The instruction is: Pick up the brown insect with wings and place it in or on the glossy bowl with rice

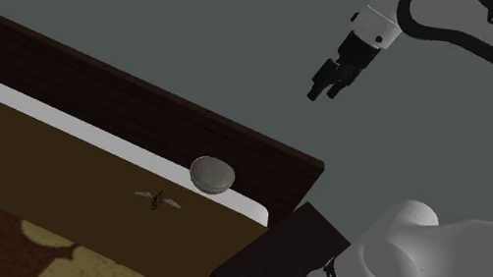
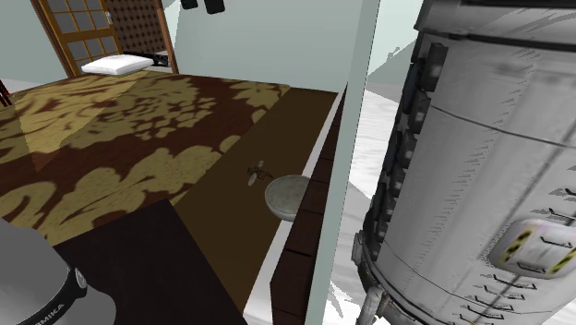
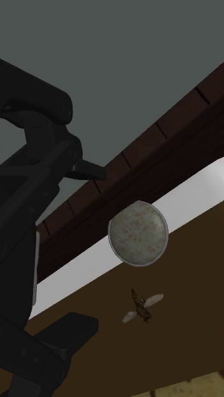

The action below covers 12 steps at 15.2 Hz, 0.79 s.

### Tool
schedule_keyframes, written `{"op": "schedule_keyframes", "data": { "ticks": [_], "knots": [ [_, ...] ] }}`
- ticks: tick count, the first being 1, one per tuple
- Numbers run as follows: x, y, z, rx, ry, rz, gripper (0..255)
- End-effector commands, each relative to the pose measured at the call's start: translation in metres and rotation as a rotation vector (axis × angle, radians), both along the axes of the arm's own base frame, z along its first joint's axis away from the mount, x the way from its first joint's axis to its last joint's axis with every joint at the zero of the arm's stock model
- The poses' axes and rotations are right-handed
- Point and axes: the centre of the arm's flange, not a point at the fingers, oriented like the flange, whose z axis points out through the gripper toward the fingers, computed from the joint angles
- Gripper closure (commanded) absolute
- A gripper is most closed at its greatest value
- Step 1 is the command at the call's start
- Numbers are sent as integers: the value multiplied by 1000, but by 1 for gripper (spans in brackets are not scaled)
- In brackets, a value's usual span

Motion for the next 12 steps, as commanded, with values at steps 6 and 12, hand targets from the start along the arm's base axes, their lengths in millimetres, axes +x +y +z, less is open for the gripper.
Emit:
{"op": "schedule_keyframes", "data": {
  "ticks": [6, 12],
  "knots": [
    [33, 23, -53, 10, 19, 5, 0],
    [71, 52, -117, 22, 43, 10, 0]
  ]
}}
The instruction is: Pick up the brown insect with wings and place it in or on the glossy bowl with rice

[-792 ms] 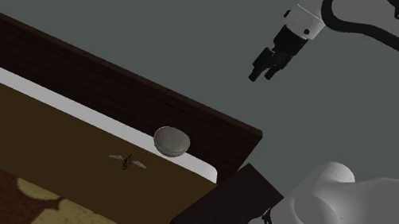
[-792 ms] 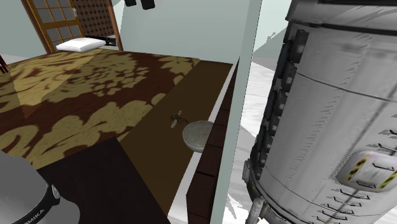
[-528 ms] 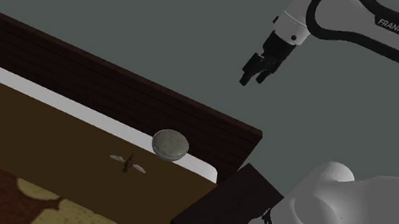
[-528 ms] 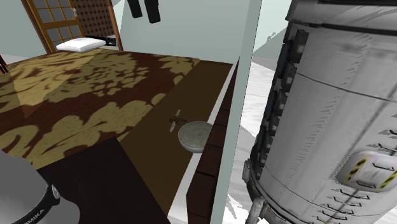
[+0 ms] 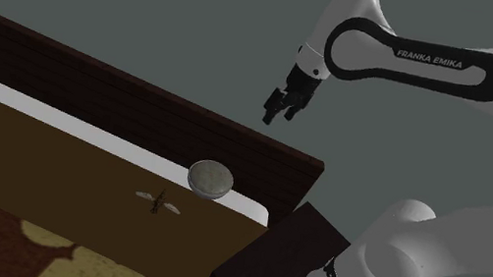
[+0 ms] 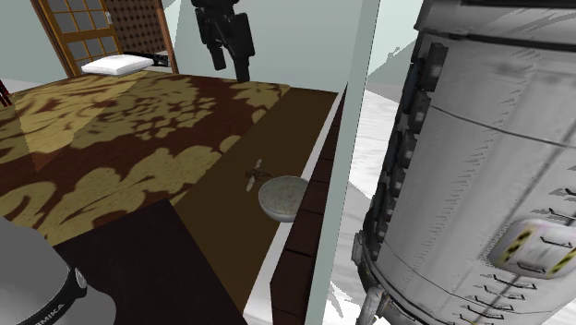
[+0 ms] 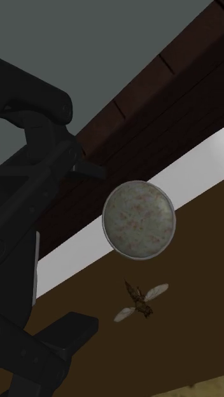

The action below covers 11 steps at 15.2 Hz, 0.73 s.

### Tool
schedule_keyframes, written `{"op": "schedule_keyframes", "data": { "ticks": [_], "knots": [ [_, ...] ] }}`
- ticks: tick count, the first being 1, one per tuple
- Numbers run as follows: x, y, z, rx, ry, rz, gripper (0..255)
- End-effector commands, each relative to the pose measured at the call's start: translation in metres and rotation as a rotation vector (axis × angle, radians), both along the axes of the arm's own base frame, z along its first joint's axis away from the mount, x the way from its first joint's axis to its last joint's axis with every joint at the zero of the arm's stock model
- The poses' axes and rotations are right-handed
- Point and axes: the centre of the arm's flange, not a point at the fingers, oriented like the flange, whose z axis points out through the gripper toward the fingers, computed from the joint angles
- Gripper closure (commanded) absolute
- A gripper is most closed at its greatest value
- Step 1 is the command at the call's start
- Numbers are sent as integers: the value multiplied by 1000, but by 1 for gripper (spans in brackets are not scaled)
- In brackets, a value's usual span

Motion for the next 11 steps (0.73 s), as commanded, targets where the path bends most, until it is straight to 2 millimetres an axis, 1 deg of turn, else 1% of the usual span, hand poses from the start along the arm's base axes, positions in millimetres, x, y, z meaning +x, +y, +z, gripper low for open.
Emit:
{"op": "schedule_keyframes", "data": {
  "ticks": [1, 11],
  "knots": [
    [13, 11, -22, 4, 6, 2, 0],
    [72, 62, -130, 24, 45, 11, 0]
  ]
}}
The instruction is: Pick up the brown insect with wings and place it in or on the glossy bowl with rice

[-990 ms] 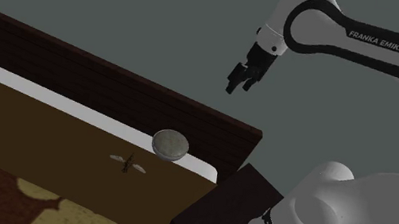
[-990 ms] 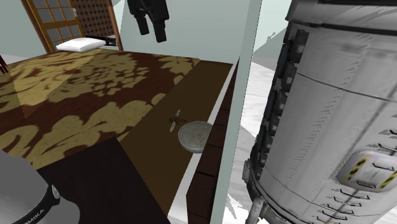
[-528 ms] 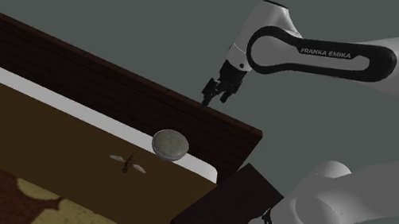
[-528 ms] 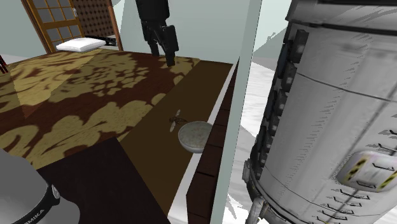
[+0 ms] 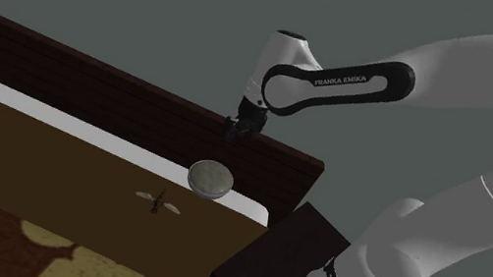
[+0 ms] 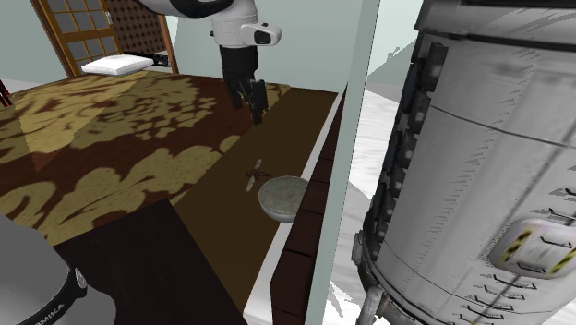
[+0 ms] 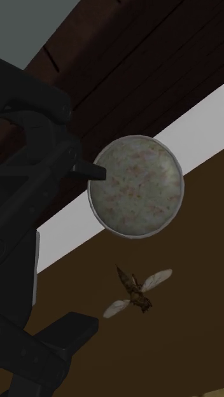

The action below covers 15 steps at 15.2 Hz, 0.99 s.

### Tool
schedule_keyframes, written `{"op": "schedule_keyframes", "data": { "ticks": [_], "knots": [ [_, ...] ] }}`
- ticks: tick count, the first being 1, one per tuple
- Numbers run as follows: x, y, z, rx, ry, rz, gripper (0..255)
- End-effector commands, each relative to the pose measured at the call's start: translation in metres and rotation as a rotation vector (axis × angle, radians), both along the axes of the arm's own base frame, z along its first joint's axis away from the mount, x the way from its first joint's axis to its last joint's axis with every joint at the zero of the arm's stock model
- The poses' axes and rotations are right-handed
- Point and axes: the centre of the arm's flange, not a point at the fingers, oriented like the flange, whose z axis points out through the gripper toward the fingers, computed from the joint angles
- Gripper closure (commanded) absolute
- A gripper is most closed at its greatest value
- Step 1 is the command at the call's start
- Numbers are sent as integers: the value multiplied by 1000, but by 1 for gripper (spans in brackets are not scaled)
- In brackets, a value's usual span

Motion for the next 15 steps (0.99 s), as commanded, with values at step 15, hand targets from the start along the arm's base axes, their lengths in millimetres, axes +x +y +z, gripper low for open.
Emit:
{"op": "schedule_keyframes", "data": {
  "ticks": [15],
  "knots": [
    [85, 86, -175, 32, 61, 15, 0]
  ]
}}
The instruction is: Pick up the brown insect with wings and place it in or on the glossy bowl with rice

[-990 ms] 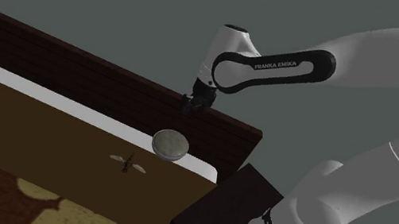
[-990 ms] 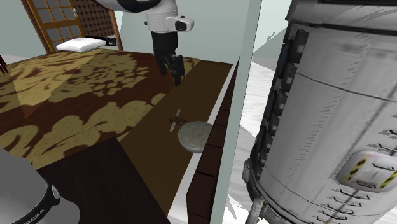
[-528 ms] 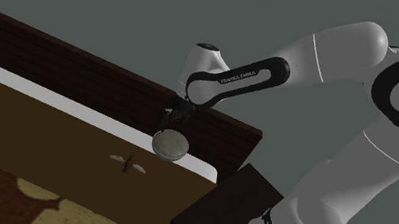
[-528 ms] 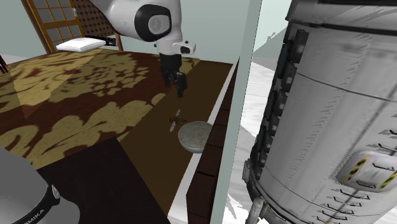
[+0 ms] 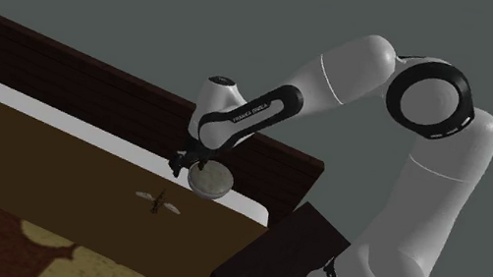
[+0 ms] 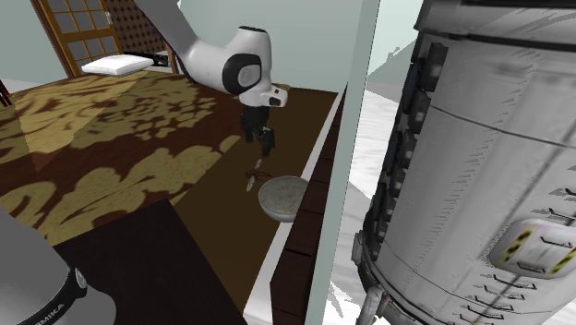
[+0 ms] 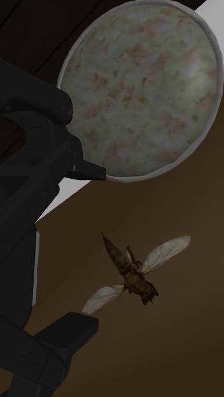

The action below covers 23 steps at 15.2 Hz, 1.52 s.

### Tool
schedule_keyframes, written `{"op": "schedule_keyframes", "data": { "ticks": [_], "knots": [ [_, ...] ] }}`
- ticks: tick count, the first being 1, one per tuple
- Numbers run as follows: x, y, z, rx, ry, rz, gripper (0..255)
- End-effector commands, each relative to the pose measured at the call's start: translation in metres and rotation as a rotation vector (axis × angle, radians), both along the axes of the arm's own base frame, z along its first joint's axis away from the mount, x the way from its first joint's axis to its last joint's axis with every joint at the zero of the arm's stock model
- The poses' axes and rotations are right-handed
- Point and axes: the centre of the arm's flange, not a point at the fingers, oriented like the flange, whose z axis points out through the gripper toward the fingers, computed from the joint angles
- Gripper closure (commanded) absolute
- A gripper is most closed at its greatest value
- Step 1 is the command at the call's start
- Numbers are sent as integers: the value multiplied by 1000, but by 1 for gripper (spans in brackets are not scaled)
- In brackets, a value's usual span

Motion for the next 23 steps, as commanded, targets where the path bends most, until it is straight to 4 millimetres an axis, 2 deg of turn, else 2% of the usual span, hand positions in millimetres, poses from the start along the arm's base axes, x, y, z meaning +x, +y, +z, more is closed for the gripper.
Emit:
{"op": "schedule_keyframes", "data": {
  "ticks": [1, 9, 17, 23],
  "knots": [
    [9, 12, -22, 4, 8, 1, 0],
    [46, 57, -111, 20, 39, 9, 0],
    [46, 63, -155, 21, 40, 9, 0],
    [46, 63, -155, 21, 40, 9, 0]
  ]
}}
